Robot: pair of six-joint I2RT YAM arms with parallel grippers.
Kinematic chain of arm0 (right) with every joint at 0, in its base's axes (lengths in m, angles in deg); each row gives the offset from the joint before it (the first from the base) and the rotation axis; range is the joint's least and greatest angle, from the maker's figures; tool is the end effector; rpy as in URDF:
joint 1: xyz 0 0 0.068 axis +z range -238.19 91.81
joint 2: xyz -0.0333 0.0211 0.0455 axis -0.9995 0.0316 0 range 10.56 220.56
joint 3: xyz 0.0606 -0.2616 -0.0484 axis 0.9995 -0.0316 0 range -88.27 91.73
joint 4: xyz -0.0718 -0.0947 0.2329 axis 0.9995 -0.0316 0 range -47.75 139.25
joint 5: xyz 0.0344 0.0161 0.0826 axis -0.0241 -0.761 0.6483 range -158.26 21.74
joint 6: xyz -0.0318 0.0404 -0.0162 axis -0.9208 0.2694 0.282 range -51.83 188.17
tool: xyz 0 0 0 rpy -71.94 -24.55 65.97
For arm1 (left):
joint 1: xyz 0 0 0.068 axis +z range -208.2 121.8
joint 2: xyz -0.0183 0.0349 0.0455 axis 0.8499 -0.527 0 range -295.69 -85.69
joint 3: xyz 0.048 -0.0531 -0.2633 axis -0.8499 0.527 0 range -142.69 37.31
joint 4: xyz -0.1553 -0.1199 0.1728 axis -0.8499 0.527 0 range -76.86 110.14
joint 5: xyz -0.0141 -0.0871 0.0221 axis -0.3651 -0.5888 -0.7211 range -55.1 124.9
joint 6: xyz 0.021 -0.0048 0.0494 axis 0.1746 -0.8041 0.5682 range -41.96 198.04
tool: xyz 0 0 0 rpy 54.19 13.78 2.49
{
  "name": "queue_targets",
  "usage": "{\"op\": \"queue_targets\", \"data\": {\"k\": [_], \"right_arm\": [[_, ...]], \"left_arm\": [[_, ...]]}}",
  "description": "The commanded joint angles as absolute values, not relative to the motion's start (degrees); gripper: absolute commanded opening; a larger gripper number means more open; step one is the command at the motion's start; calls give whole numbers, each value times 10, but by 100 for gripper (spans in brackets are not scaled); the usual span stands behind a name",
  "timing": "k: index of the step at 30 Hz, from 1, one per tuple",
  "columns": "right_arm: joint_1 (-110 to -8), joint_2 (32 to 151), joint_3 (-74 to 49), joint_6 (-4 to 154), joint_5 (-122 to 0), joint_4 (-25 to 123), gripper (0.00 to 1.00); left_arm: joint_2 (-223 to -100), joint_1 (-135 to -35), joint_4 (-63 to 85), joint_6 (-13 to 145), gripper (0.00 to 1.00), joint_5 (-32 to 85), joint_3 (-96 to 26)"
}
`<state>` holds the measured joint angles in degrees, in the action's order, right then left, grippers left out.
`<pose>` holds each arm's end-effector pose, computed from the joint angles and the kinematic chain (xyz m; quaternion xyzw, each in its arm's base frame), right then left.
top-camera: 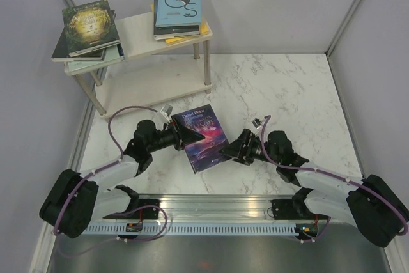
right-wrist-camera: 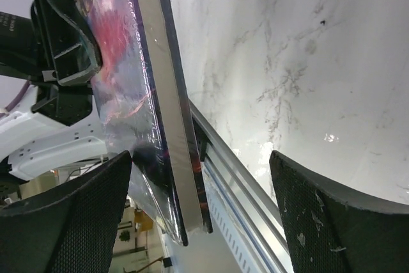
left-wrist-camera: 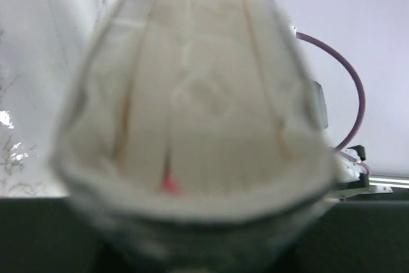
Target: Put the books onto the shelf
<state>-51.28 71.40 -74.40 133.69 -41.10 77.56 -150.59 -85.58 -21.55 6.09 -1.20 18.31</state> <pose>0.1522 0.1347 0.1721 0.0624 0.7990 0.5614 0.2064 0.1879 -0.1209 0.1985 -0.0966 0.7544 -0.6150 0.2082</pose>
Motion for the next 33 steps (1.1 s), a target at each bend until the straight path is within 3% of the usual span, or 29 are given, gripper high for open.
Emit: {"op": "queue_targets", "data": {"k": [1,5,9,13,18,22,25,28,29,33], "right_arm": [[-512,717,-732,1360,-399,837,91],[-511,717,-729,1391,-396,879,88],[-505,703,-724,1412,-404,901,74],[-500,683,-719,1423,-412,900,48],[-493,680,-712,1431,-407,906,25],[-492,676,-717,1436,-408,918,0],[-492,660,-706,1425,-421,889,0],[-492,640,-664,1376,-433,790,0],[-493,628,-653,1366,-443,768,0],[-496,604,-602,1323,-468,670,0]], "left_arm": [[-1512,-854,-385,-23,2,-32,182],[-1534,-854,-430,-44,2,-20,197],[-1556,-853,-439,-47,2,-9,201],[-1573,-853,-455,-51,2,-5,203],[-1590,-853,-452,-43,2,3,197],[-1604,-853,-441,-38,2,-9,188],[-1594,-853,-379,-10,15,-31,163],[-1560,-848,-239,52,41,-11,138],[-1529,-847,-192,87,56,11,124],[-1456,-842,1,176,73,76,79]]}}
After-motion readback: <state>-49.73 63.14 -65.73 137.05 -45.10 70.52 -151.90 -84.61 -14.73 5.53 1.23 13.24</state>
